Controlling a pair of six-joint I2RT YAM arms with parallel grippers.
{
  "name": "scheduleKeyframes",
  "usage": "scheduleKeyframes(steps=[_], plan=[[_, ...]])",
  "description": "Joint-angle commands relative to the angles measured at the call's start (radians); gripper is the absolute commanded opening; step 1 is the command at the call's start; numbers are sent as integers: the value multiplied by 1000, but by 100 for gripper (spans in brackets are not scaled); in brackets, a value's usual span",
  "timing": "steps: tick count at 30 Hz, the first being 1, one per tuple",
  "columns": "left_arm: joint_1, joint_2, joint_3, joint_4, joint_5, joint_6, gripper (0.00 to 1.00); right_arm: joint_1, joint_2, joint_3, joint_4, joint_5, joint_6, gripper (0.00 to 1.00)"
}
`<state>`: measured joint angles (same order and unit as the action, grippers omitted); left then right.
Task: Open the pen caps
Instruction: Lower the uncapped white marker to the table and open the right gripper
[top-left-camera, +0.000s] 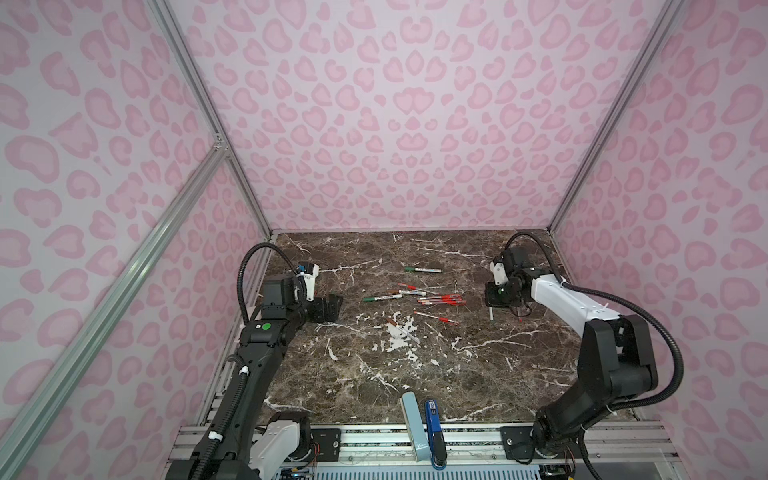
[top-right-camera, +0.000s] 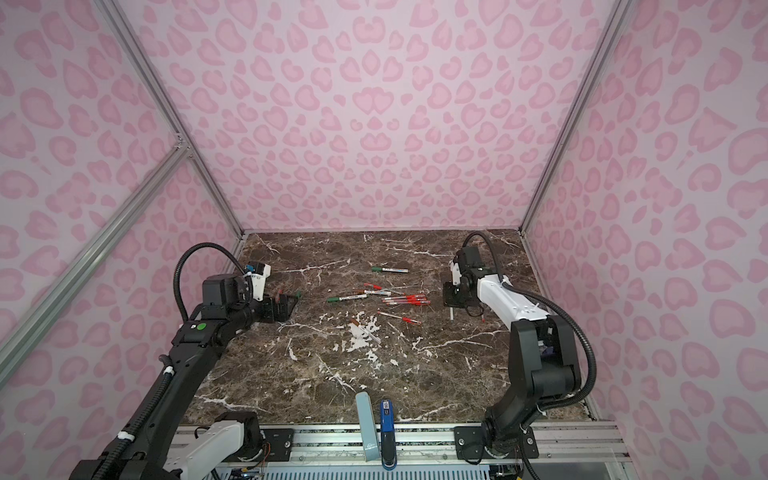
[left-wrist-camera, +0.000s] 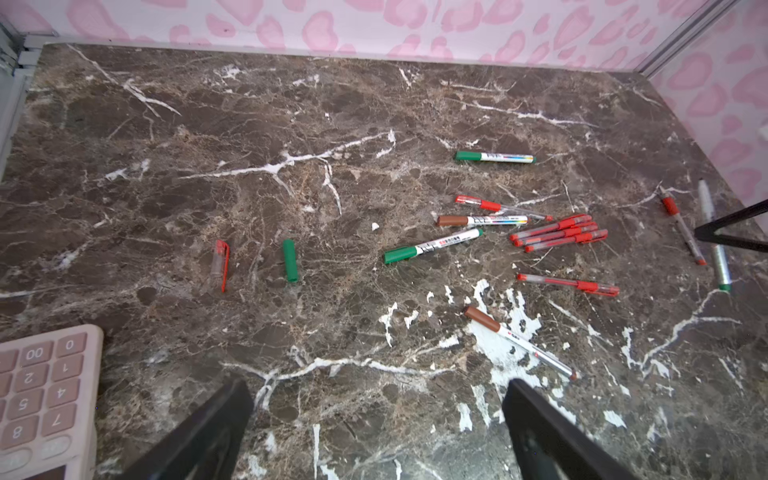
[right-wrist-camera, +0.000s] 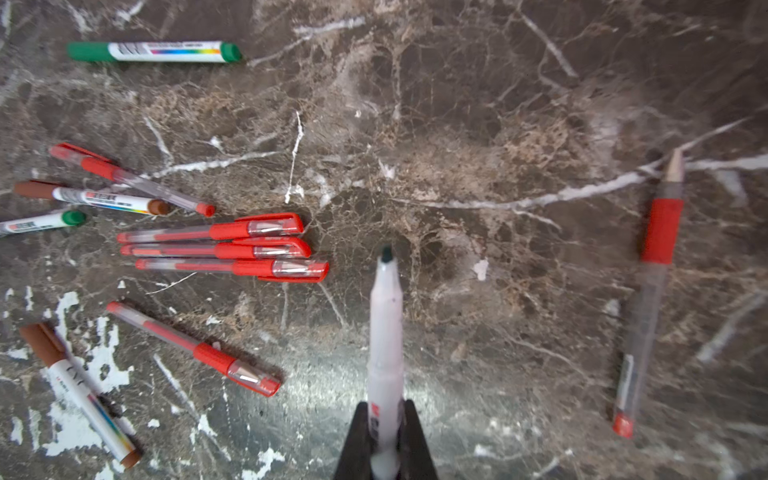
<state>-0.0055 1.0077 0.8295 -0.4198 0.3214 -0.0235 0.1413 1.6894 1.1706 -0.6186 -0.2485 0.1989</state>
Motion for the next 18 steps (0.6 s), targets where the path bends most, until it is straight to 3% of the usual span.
scheduleKeyframes(steps=[1,12,18], plan=[[6,-9,17,50,30,5,98,-7,68,25,30,-5,-9,0],[21,-11,9,50,45,-3,98,-10,284,153,17,-2,7,0],[27,-13,6,54,59,-1,98,-10,325,166,10,51,3,1]])
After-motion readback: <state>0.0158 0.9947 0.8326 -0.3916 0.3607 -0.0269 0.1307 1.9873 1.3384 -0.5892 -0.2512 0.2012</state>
